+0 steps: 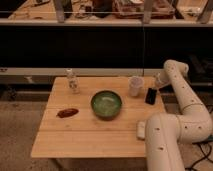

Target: Push the eraser across the table

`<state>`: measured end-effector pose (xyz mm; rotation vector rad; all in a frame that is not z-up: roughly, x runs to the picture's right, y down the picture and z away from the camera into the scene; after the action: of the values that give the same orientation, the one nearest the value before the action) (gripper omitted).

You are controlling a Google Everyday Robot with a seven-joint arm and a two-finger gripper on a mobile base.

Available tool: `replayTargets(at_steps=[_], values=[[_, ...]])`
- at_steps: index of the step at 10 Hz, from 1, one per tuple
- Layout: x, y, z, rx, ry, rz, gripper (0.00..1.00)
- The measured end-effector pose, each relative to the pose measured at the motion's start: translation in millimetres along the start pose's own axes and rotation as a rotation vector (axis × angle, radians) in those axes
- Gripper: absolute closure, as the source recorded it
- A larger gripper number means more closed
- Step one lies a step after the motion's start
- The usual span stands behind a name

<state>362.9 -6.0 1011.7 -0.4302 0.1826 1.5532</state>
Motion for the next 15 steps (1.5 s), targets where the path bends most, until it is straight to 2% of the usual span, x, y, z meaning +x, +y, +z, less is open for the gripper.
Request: replayTargets(at_steps=[6, 10, 13, 15], values=[[4.6, 6.7, -5.4, -0.005, 0.038, -0.077, 1.0], [0.9, 11.4, -22.9, -0.014, 0.046, -0.141, 1.0], [-0.9, 13.2, -32.5, -0.032, 0.038, -0.158, 1.0], [-5.3, 12.3, -31.7, -0.041, 0.009, -0.138, 1.0]])
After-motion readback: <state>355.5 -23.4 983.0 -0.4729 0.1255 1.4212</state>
